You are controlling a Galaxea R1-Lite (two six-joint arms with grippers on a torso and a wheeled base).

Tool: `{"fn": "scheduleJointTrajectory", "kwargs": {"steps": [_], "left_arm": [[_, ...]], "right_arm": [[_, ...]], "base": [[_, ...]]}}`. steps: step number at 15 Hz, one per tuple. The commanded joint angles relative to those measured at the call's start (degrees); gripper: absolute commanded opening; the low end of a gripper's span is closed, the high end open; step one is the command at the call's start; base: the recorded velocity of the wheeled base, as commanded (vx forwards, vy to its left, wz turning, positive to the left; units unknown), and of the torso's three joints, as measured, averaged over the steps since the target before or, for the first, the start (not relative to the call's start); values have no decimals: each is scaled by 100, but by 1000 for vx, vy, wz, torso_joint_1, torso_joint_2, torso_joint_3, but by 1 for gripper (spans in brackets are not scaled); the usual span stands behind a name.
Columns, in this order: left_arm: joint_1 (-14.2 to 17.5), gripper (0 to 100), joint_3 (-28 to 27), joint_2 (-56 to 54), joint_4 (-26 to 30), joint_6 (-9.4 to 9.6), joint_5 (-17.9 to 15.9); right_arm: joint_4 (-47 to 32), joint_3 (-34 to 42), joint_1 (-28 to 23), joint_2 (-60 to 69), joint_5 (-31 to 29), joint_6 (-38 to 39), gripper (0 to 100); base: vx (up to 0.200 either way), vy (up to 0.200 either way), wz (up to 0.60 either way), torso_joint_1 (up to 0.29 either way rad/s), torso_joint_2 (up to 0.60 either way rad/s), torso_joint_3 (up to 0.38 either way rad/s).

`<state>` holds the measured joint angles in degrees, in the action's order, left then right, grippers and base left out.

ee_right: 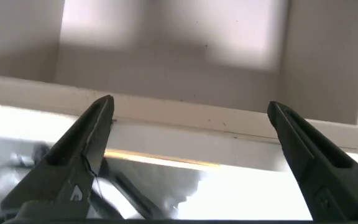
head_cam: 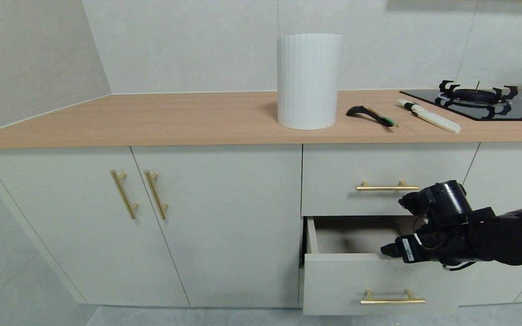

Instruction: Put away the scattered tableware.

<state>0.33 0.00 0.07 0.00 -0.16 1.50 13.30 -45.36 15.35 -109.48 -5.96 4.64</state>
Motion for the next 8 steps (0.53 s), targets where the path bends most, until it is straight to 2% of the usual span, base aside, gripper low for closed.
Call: {"fn": "scheduleJointTrajectory", "kwargs": {"steps": [1, 8], "left_arm": [[2, 100, 0, 1, 0, -2, 8], [2, 100, 0, 1, 0, -2, 8]], "right_arm": [[-12, 19, 38, 155, -2, -25, 100], [-1154, -78, 153, 445, 7, -245, 100]], "base": [[0, 0, 0, 0, 0, 0], [0, 0, 0, 0, 0, 0]]}}
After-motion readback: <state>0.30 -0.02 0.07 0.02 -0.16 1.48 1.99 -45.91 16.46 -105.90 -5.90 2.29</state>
